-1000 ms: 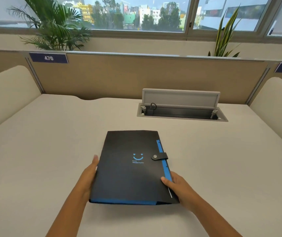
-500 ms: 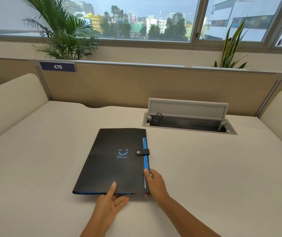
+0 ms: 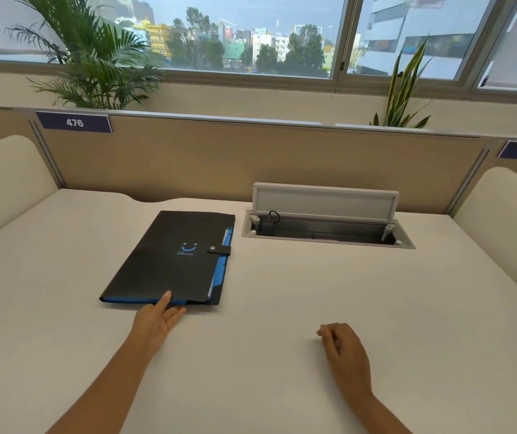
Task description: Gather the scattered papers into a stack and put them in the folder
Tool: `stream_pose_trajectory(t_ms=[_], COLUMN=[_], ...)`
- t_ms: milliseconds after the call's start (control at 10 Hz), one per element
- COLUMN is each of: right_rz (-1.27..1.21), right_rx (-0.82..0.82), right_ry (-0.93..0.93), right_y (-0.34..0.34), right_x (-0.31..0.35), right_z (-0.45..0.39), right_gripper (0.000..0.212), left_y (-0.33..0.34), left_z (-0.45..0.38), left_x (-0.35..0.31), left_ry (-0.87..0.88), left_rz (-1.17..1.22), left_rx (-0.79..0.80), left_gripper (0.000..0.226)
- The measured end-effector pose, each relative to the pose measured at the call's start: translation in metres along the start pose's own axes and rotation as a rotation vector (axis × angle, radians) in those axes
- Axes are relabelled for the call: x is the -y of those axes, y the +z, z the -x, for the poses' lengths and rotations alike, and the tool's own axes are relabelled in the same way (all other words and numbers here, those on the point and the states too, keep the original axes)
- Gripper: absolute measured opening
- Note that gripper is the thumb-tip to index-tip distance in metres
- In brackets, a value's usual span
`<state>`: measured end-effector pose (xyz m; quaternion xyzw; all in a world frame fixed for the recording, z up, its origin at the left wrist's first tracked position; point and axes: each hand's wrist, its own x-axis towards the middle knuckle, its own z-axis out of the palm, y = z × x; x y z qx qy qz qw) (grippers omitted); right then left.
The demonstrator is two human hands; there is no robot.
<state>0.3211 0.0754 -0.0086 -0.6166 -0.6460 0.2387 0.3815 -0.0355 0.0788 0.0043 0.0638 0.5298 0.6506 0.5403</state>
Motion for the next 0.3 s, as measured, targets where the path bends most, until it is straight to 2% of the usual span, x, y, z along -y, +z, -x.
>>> stream_pose_trajectory(t_ms=[100,300], right_rz=[0.009,0.041], right_rx=[-0.006,0.000], right_ry=[-0.036,-0.046], right_y=[0.002,0.004], right_x=[-0.001,-0.005], right_z=[-0.002,-0.004], right_gripper=[0.019,0.013], left_y=[0.002,0.009], left_z=[-0.009,0.004], left_x=[-0.001,-0.003], left_ry=[0.027,0.064], left_rz=[-0.114,-0.486], left_rx=[-0.024,-0.266], left_gripper=[0.004,0.041])
